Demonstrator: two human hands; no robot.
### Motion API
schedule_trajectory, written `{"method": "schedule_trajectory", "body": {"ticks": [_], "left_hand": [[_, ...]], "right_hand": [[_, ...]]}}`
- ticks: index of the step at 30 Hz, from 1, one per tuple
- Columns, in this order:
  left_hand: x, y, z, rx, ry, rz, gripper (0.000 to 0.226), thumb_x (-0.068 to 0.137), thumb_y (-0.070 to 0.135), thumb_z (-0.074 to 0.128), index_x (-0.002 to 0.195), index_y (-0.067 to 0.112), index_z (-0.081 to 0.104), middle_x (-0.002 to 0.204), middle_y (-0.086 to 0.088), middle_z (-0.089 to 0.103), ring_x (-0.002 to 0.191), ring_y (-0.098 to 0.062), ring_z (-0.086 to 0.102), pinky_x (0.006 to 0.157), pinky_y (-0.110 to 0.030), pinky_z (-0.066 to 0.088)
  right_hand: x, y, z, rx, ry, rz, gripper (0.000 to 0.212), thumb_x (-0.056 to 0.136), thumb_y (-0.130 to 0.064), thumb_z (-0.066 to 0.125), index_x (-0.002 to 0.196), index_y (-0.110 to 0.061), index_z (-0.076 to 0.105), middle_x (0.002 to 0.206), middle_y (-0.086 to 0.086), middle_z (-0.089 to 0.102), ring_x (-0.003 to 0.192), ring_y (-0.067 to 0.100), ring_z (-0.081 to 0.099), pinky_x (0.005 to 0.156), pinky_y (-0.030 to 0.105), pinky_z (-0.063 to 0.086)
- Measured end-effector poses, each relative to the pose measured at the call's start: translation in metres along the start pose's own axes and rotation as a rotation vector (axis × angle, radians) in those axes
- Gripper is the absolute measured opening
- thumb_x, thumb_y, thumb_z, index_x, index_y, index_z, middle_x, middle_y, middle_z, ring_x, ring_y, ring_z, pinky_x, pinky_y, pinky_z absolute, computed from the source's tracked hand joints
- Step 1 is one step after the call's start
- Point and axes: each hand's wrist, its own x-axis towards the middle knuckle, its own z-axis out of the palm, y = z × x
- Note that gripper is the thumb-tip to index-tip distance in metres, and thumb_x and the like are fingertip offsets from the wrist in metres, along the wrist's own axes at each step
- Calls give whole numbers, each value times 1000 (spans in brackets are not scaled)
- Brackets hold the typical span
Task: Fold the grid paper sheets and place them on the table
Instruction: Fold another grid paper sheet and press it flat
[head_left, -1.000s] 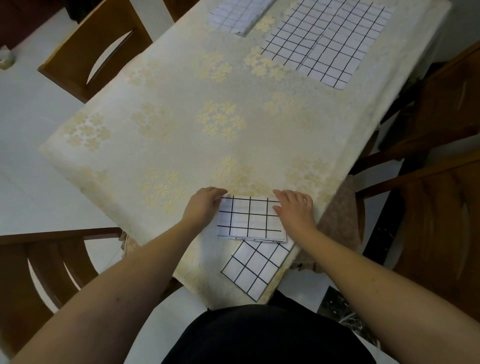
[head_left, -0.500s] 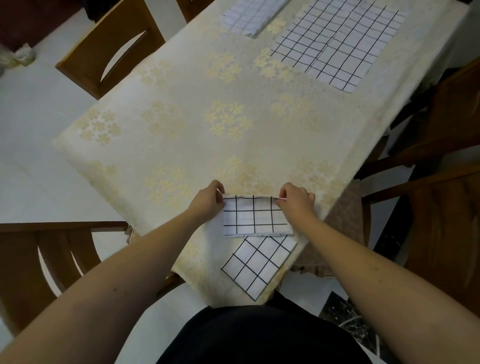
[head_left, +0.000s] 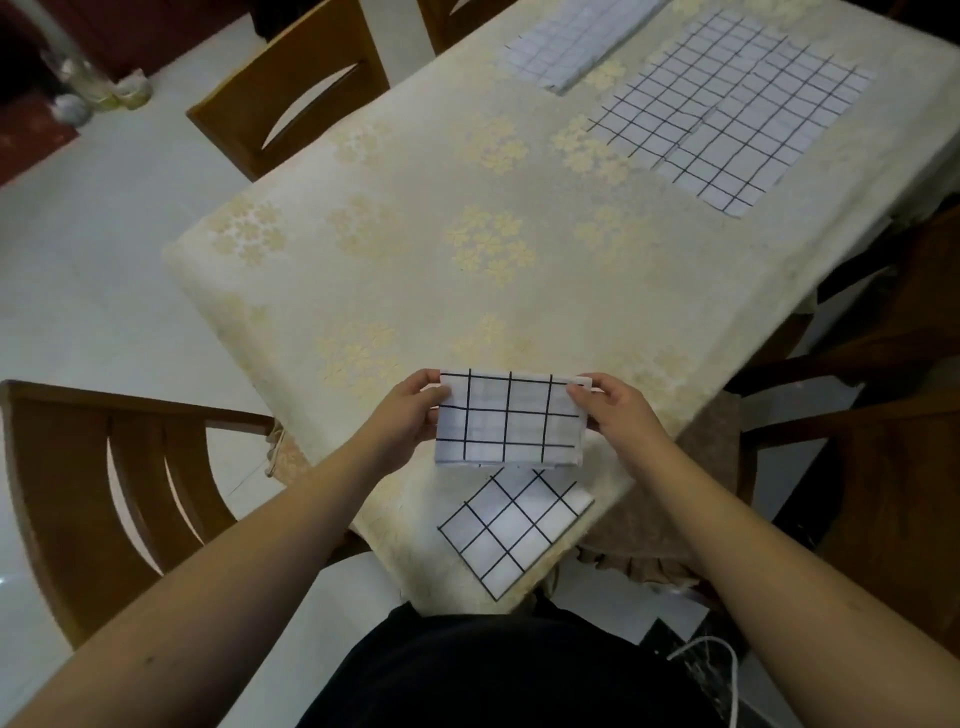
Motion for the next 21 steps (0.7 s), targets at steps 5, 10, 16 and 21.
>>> {"method": "schedule_trajectory", "body": {"ticks": [5, 10, 16, 21], "left_hand": [[-13, -11, -6, -81, 103, -11, 19, 98, 21, 53, 115, 16, 58, 93, -12, 63, 76, -26, 54, 62, -34, 38], [-39, -25, -2, 76, 104, -29, 24, 97, 25, 59, 112, 6, 62, 98, -11, 71, 80, -22, 71, 63, -30, 57], [-73, -63, -6, -81, 48, -23, 14, 94, 7, 61, 108, 4, 61, 73, 1, 71, 74, -15, 70, 66, -29, 58], [-103, -87, -9, -224, 130, 1, 14, 93, 6, 61, 107, 5, 59, 93, -11, 72, 78, -19, 69, 64, -30, 57]], "right_hand": [[-11, 8, 9, 12, -36, 21, 14, 93, -21, 64, 96, -8, 71, 92, 8, 74, 90, 27, 70, 82, 34, 58], [-18, 7, 19, 91, 91, 44, 13, 91, -26, 67, 92, -13, 70, 96, 10, 74, 93, 32, 69, 89, 50, 56], [-31, 13, 26, 60, 45, 86, 52, 74, -52, 78, 111, -15, 69, 115, 5, 71, 110, 28, 65, 100, 53, 49], [-61, 34, 30, -66, -37, 77, 77, 73, -50, 76, 135, -10, 54, 132, 3, 62, 117, 22, 60, 105, 47, 46]]}}
